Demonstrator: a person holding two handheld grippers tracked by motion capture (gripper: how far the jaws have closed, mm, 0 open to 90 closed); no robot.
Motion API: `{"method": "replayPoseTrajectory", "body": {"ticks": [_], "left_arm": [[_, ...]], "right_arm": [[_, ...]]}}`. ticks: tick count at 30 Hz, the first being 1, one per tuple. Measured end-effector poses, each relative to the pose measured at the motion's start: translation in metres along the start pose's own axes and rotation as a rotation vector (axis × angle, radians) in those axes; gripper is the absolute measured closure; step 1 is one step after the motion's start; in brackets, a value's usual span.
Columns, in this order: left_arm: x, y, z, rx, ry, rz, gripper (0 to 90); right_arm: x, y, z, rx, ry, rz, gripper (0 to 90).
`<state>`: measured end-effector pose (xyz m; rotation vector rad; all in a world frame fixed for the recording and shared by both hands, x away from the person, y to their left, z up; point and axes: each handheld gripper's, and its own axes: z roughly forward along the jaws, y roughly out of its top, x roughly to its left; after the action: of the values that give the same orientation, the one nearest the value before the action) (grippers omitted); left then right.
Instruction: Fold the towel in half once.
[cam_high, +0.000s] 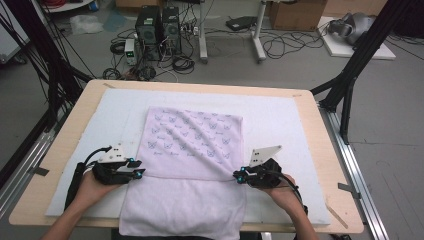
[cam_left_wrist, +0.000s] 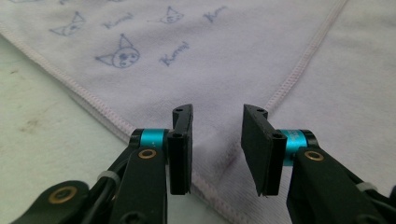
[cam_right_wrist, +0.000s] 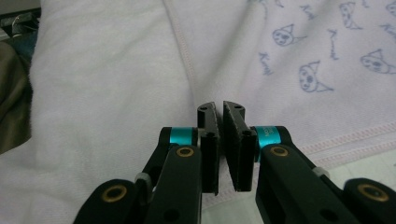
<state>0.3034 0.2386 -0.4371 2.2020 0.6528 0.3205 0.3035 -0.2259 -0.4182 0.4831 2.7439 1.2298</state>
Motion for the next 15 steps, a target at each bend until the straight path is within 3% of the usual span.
{"method": "replayPoseTrajectory", "body": {"ticks": [7, 9, 15], "left_arm": [[-0.002, 0.003, 0.008, 0.017, -0.019, 0.033, 85.7], [-0.002, 0.004, 0.007, 0.017, -0.014, 0.037, 87.6], [0.001, 0.007, -0.01, -0.046, -0.001, 0.005, 88.3]], "right_arm": [[-0.005, -0.001, 0.0, -0.015, -0.006, 0.018, 84.9], [-0.006, 0.0, 0.0, -0.022, -0.006, 0.01, 84.9], [-0.005, 0.007, -0.007, -0.047, -0.014, -0.003, 85.0]]}}
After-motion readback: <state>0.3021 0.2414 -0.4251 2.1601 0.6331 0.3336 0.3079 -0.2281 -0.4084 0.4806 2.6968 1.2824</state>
